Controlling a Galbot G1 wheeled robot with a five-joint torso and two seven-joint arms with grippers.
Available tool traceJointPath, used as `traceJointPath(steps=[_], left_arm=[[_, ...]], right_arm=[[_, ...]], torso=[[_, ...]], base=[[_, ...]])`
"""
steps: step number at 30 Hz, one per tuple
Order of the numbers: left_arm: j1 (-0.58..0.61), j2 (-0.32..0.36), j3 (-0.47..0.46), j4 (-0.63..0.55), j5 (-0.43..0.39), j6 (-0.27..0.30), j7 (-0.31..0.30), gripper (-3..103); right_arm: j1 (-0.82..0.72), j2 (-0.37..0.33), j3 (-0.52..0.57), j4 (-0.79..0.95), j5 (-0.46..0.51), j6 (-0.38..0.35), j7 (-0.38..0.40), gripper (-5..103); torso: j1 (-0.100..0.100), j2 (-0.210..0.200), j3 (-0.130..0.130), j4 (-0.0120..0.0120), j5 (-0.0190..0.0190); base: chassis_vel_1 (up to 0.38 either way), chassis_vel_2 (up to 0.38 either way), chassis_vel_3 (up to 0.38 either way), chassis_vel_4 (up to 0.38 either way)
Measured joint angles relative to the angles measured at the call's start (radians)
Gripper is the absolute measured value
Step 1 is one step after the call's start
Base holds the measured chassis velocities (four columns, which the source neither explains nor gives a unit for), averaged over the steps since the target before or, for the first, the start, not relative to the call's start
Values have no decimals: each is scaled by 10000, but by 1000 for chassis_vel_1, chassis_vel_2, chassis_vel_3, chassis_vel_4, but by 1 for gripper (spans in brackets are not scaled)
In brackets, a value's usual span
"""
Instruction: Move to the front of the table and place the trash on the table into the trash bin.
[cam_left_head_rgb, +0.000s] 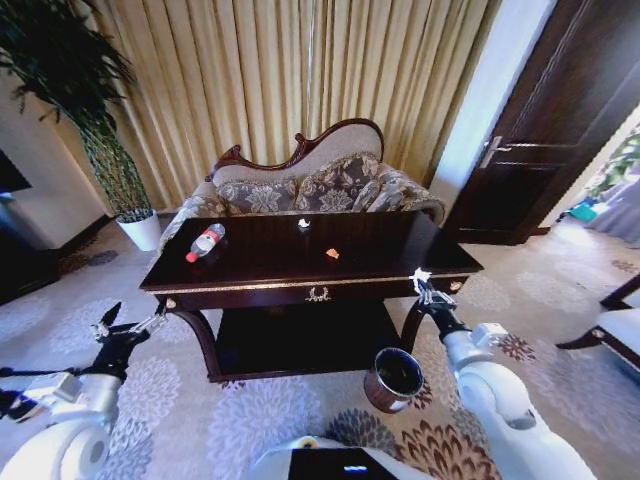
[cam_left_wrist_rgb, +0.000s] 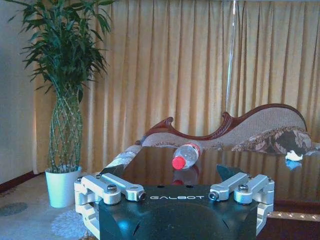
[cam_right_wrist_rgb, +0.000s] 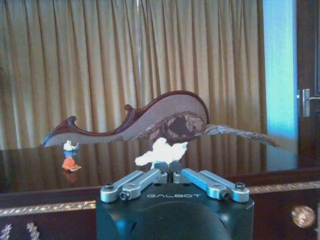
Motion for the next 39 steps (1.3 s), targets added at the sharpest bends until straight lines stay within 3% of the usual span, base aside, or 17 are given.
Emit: traceJointPath(steps=[14,24,31,39], left_arm=[[44,-103,2,-22,9,-22,34,100],[-90,-204,130,-100,37,30,21,100],[-104,-552,173,-76,410,62,15,100],[-52,-690,87,63,480,43,23,100]], right_arm=[[85,240,-289,-1020,-466,301,-123,1],[1004,515,-1155,-3631,-1161,183,-376,1],[2429,973,-2118,-6495,-1590,229,-639,1],[3367,1202,-2336,-8875,-1953,333,-958,1]], torso=[[4,-3,2,0,0],[1,-1,1,0,1],[2,-2,1,1,0],[3,-2,2,0,1]], base=[[41,-58,-48,50],[0,0,0,0],[0,0,0,0],[0,0,0,0]])
